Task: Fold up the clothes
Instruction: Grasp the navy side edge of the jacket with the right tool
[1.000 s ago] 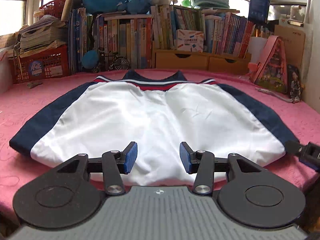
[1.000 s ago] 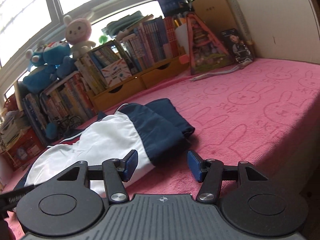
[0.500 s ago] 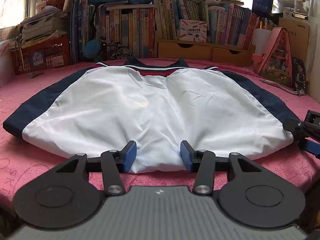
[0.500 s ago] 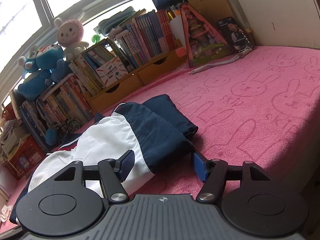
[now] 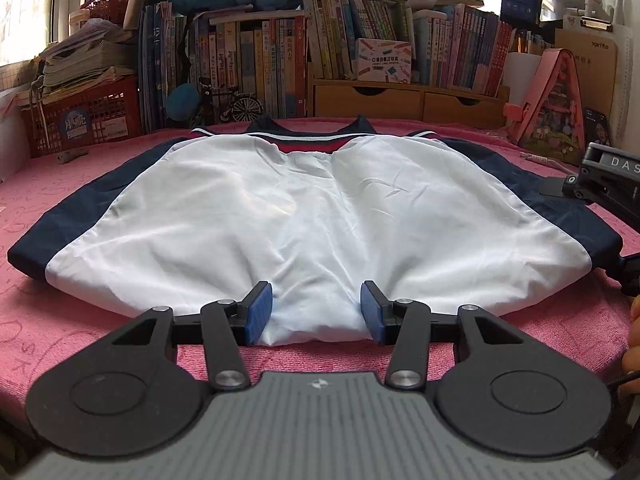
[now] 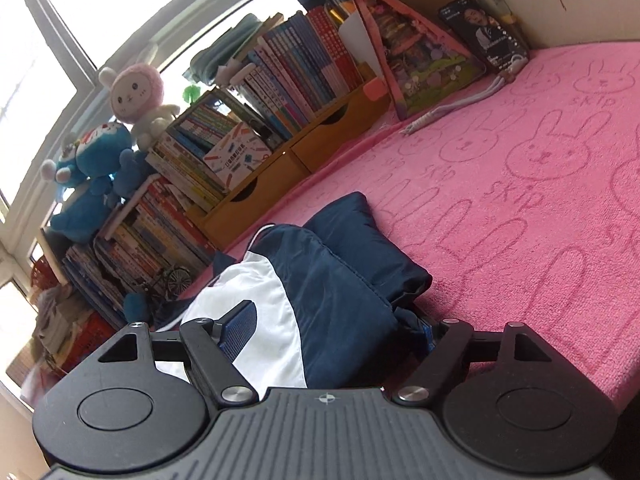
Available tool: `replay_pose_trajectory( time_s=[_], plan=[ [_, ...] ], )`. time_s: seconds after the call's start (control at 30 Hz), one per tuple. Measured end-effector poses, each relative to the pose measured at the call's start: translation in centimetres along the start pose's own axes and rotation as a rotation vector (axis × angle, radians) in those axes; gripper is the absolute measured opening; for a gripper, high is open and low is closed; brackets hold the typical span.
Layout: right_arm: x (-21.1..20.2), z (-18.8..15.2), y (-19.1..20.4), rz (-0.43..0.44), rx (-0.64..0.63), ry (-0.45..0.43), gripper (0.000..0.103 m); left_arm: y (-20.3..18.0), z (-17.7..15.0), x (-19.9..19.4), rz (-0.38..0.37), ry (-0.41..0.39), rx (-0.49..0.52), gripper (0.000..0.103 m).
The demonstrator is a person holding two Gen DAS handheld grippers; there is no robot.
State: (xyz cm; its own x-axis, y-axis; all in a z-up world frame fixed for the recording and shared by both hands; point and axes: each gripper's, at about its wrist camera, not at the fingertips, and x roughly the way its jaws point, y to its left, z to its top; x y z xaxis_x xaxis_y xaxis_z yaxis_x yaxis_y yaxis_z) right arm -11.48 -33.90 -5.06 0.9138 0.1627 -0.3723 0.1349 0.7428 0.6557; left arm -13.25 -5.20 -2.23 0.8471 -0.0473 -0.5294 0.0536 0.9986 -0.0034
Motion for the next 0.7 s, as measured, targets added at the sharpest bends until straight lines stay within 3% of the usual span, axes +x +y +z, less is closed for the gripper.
replay_pose_trajectory(
  time_s=[0.2,0.47,0.7],
  plan=[
    [2.1,1.1,0.8,0.028,-0.039,0.074,0.080,-0.2,-0.1,0.0,0.004,-0.006,0.008,0.047],
    [3.5,1.6,1.4,0.047,-0.059,0.109,0.079,-0.1,-0.3,0.0,0.001,-0.013,0.003,0.047],
    [4.1,1.9,1.7,0.039,-0.056,0.135,0.067,-0.1,-0.3,0.0,0.001,-0.019,-0.016,0.047]
  ],
)
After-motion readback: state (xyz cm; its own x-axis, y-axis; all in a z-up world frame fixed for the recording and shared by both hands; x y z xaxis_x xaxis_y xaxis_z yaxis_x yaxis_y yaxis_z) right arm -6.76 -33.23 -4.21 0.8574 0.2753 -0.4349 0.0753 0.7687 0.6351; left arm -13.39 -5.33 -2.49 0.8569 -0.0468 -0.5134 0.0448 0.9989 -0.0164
